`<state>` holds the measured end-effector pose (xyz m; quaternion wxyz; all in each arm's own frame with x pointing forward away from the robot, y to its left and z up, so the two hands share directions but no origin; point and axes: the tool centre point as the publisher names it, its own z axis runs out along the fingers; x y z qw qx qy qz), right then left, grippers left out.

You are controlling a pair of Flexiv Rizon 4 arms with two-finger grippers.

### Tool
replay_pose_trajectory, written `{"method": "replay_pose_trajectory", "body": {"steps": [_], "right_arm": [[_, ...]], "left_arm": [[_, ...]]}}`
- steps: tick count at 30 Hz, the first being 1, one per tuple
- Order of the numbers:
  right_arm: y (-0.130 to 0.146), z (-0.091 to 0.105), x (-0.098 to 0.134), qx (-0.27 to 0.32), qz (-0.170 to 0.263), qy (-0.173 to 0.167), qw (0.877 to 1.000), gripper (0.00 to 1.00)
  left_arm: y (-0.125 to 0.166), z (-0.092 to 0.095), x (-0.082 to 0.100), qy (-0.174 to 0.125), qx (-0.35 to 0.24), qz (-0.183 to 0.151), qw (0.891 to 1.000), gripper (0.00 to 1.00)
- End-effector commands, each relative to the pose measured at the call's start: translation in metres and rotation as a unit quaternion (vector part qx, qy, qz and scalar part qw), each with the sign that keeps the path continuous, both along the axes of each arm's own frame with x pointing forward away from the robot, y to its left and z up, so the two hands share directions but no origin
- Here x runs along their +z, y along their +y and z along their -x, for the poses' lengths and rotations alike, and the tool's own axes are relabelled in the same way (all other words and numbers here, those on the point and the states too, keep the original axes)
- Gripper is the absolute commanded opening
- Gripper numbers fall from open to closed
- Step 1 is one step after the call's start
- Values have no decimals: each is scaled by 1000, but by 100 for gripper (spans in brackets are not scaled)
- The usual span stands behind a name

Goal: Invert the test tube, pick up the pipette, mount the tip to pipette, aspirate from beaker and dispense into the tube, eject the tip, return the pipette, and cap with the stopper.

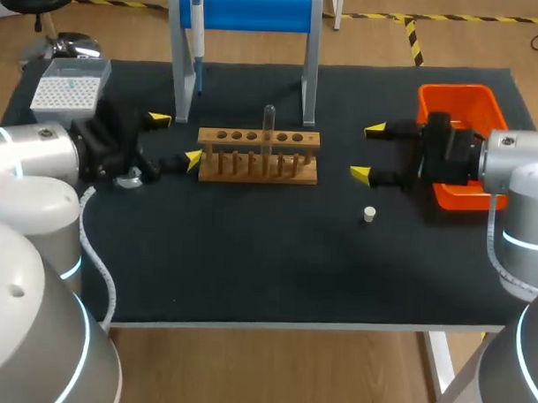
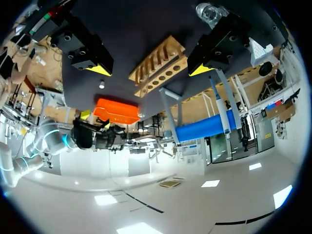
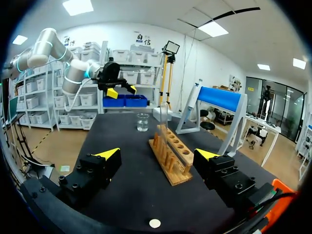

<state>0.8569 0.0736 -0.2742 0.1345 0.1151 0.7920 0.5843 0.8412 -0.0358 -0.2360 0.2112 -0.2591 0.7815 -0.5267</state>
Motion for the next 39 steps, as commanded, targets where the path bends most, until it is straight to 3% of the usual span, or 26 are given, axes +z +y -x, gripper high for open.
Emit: {"method": "replay_pose_trajectory", "body": {"steps": [1,18,31,39], "right_arm": [[0,1,0,0,0,0,1000,100],[0,1,0,0,0,0,1000,100],[36,-45,3,101,-31,-19,994,100],[64,-62,1,152,-66,-2,986,100]], "left_arm": [[-2,-4,-5,-17,-7,25,1000,100],[-2,-4,-5,-17,-7,25,1000,100],[-2,-4,-5,-17,-7,25,1000,100],[-2,-4,-5,-17,-7,25,1000,100]]}}
